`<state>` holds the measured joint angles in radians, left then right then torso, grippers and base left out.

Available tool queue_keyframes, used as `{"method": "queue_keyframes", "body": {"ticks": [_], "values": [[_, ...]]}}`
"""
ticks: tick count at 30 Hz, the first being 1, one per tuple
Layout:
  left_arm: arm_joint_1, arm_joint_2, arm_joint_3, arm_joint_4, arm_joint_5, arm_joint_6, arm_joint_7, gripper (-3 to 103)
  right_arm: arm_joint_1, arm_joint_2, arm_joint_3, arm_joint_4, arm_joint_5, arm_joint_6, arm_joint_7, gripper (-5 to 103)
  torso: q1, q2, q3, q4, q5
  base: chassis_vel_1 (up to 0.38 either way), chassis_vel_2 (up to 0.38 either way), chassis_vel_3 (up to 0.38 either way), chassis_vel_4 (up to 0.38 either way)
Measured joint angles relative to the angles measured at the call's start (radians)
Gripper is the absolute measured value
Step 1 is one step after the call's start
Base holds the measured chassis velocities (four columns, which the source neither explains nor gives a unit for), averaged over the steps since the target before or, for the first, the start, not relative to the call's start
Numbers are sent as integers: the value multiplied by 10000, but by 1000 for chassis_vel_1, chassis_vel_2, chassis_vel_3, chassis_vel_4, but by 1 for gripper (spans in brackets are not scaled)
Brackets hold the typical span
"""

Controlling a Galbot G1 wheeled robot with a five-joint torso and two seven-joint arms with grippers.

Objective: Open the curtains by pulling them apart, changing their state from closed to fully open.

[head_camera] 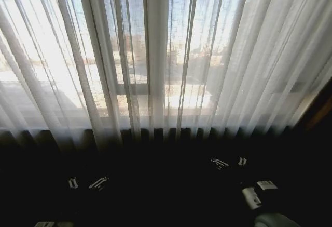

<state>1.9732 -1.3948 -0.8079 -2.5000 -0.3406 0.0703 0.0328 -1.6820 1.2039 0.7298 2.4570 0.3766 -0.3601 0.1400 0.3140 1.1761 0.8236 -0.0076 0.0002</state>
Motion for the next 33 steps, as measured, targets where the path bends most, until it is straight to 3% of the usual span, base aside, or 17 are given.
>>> {"method": "queue_keyframes", "body": {"ticks": [7,10,12,18,29,33], "values": [[-8,7,-10,9,-8,0,4,100,0,1,1,0,0,0,-1,100,0,0,0,0,0,0,0,0,0],[-423,256,-551,383,-256,0,-107,100,-54,23,128,-26,-14,55,-33,100,-1,0,0,6,3,0,0,0,0],[-1121,654,-1315,937,-704,-51,-308,100,-437,166,845,-190,-189,383,-228,100,1,-1,0,-3,-4,0,0,0,0],[-1245,745,-1487,1003,-851,-99,-138,100,-1194,484,2323,-490,-346,1037,-734,100,0,0,-1,-3,6,0,0,0,0],[-985,625,-1334,870,-854,23,162,100,-816,407,1775,-498,38,707,-779,100,1,0,0,1,1,0,0,0,0],[-870,605,-1307,740,-872,223,277,100,-624,255,1585,-365,599,407,-810,100,0,-1,0,0,0,0,0,0,0]]}}
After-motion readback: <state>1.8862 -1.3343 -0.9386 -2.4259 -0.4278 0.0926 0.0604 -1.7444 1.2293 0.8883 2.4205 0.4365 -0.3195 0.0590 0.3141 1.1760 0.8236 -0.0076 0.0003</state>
